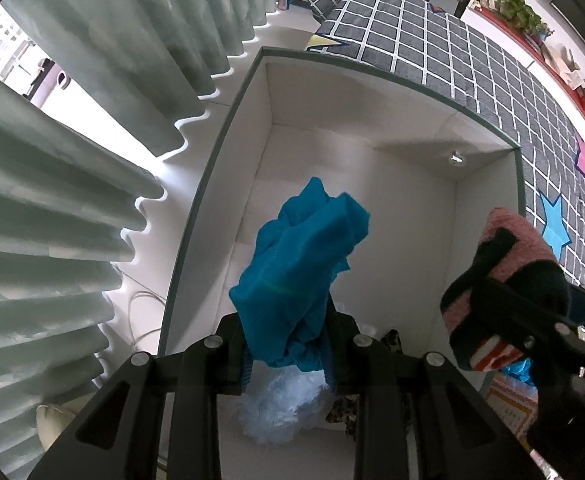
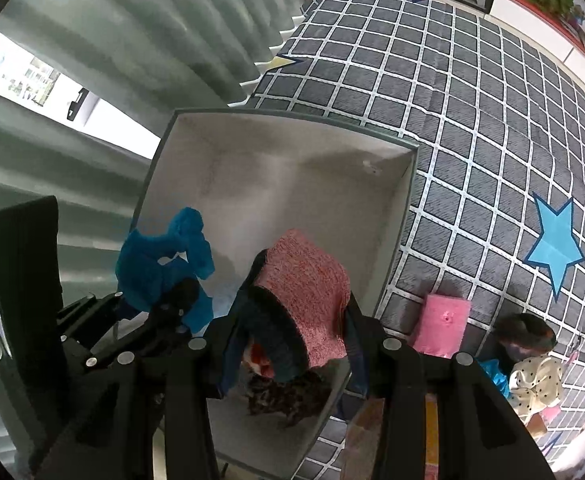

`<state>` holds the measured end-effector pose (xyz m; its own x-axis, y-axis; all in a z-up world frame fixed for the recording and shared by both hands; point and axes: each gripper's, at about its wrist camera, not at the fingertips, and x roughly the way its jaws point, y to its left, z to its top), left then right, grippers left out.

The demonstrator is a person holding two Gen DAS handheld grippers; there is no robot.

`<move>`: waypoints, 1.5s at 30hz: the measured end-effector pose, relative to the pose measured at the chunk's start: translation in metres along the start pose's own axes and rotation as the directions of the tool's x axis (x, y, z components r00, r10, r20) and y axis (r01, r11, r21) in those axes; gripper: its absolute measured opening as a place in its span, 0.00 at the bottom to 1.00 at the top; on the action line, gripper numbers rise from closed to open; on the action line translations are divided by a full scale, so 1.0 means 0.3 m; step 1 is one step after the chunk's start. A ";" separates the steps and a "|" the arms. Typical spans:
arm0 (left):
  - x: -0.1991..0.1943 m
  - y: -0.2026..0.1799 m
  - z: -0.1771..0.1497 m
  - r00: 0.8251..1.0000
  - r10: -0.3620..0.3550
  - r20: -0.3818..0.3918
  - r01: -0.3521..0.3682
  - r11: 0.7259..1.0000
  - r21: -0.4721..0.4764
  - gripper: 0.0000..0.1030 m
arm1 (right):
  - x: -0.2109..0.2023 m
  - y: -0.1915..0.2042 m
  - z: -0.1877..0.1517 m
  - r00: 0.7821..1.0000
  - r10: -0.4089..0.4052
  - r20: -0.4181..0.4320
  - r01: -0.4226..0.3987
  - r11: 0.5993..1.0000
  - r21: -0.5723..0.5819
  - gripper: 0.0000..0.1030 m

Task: Organize soft objects
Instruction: 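Open both tools to drop the cloth and sock into the box, then move both tools back toward the remaining soft items on the bed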

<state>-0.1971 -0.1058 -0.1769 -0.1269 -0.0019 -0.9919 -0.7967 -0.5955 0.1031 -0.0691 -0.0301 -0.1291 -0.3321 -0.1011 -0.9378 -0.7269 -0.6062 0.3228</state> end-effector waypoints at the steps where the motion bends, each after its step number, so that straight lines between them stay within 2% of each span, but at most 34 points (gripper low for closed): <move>1: -0.002 0.001 -0.001 1.000 -0.003 0.000 0.003 1.000 0.000 0.33 | 0.000 -0.001 0.000 1.000 0.002 0.000 -0.002 1.000 0.001 0.44; 2: -0.005 0.006 -0.002 1.000 -0.007 0.000 0.007 1.000 0.000 0.36 | 0.000 -0.003 0.001 1.000 0.004 -0.001 -0.004 1.000 0.001 0.44; 4: -0.012 0.008 -0.005 1.000 -0.018 0.001 0.018 1.000 -0.001 0.52 | -0.004 0.000 0.002 1.000 0.009 -0.002 -0.009 1.000 -0.001 0.44; 5: -0.017 0.008 -0.007 1.000 -0.025 0.004 0.025 1.000 0.000 0.57 | -0.005 -0.001 0.001 1.000 0.013 -0.002 -0.013 1.000 0.001 0.46; 7: -0.032 0.005 -0.008 0.999 -0.035 0.016 0.034 0.999 0.004 0.75 | -0.011 -0.001 -0.001 1.000 0.027 0.000 -0.027 1.000 0.008 0.49; 8: -0.038 0.006 -0.008 0.999 -0.037 0.019 0.037 0.999 0.008 0.78 | -0.015 -0.001 -0.002 1.000 0.029 0.001 -0.029 1.000 0.009 0.52; 9: -0.044 0.005 -0.009 0.999 -0.039 0.018 0.039 0.999 0.010 0.79 | -0.018 0.000 -0.003 1.000 0.028 0.002 -0.028 1.000 0.007 0.63; 11: -0.049 0.009 -0.011 0.999 -0.045 0.007 0.045 0.999 0.004 0.82 | -0.030 0.002 -0.004 1.000 0.024 0.013 -0.024 1.000 0.006 0.77; 14: -0.053 0.017 -0.016 0.998 -0.056 0.000 0.056 0.998 -0.015 0.97 | -0.044 0.001 -0.004 1.000 0.016 0.018 -0.016 1.000 0.003 0.78; 15: -0.058 0.021 -0.018 0.998 -0.061 0.004 0.061 0.998 -0.024 0.99 | -0.051 -0.001 -0.004 1.000 0.015 0.018 -0.015 1.000 0.005 0.79; 16: -0.065 0.025 -0.022 0.997 -0.077 0.003 0.078 0.997 -0.030 0.99 | -0.057 -0.005 -0.005 1.000 0.014 0.018 -0.014 1.000 0.008 0.84; 17: -0.071 0.027 -0.023 0.995 -0.100 -0.002 0.100 0.994 -0.037 0.99 | -0.062 -0.010 -0.006 1.000 0.011 0.017 -0.011 1.000 0.012 1.00; 21: -0.107 0.023 -0.022 0.988 -0.153 0.005 0.153 0.987 -0.048 1.00 | -0.104 -0.047 -0.018 0.999 0.026 0.018 -0.027 0.999 0.029 1.00; 26: -0.173 -0.032 -0.016 0.983 -0.183 0.022 0.183 0.983 0.005 1.00 | -0.191 -0.160 -0.042 0.999 0.014 0.038 -0.016 0.998 0.067 1.00; 33: -0.239 -0.177 -0.018 0.973 -0.229 0.024 0.226 0.970 0.087 1.00 | -0.271 -0.445 -0.125 0.997 -0.069 0.043 0.060 0.979 0.194 1.00; 38: -0.265 -0.292 -0.037 0.970 -0.242 0.009 0.238 0.961 0.142 1.00 | -0.197 -0.626 -0.225 0.990 -0.133 -0.049 0.141 0.951 0.274 1.00; 45: -0.275 -0.428 -0.066 0.972 -0.232 -0.027 0.232 0.954 0.190 1.00 | 0.013 -0.740 -0.349 0.974 -0.139 -0.177 0.183 0.947 0.263 1.00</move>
<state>-0.0725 -0.0450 -0.1099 0.0770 0.1145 -0.9904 -0.9016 -0.4162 -0.1182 0.1539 0.0214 -0.2178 -0.1161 -0.1534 -0.9813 -0.9076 -0.3850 0.1676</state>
